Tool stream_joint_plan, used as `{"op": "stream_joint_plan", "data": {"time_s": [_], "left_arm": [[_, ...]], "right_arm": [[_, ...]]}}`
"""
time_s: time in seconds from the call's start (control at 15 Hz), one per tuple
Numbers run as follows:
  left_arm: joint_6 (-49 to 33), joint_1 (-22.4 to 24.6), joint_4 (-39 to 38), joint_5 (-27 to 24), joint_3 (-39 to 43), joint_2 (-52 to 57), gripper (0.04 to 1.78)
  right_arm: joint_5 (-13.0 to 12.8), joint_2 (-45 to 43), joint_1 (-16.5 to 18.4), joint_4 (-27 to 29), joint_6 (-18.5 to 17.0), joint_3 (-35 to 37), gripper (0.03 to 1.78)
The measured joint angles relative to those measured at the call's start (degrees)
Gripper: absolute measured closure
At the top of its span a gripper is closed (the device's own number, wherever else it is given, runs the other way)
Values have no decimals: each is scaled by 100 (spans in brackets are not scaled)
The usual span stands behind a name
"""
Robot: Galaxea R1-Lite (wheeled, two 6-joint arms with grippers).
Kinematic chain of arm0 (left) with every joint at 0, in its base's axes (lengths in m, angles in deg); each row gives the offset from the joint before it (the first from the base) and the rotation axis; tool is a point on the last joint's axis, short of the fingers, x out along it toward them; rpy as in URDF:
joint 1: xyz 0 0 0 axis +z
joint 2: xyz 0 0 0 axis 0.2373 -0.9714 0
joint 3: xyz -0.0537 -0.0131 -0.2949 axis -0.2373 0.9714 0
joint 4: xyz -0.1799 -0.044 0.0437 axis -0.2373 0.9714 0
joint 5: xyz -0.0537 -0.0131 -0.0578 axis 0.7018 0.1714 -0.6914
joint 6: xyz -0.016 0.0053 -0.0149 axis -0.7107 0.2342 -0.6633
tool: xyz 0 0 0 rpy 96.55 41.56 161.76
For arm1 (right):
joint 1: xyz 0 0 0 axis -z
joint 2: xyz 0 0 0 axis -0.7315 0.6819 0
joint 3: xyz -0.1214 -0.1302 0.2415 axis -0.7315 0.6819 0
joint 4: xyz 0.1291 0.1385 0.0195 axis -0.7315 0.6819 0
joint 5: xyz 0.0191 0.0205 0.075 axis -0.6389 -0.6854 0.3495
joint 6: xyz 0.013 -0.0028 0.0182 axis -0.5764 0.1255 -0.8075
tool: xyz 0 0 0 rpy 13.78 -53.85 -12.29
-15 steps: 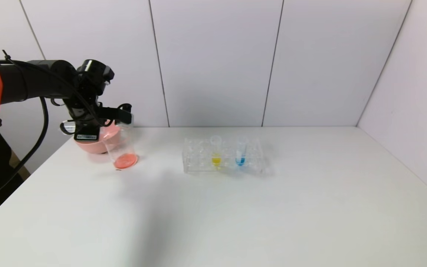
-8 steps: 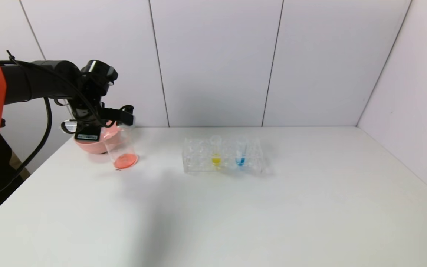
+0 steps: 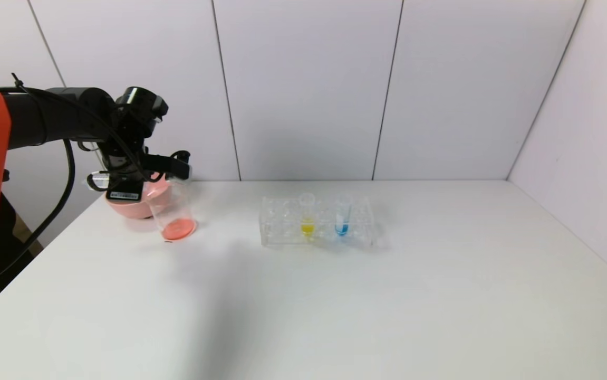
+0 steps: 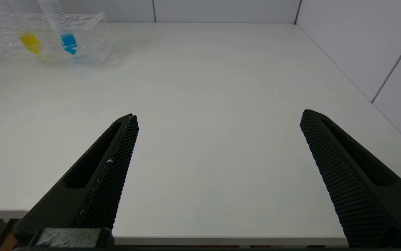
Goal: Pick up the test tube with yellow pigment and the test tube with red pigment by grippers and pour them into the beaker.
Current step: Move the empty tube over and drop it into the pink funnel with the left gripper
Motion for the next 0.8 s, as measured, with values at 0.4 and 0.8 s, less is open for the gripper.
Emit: {"op": "stream_joint_plan", "data": {"time_s": [0.4, 0.8], "left_arm": [[0, -6, -2, -4, 0, -4, 137], [-66, -9, 9, -83, 0, 72, 137]], "right_arm": [[0, 0, -2, 0, 0, 0, 11], [2, 0, 0, 0, 0, 0, 11]]}}
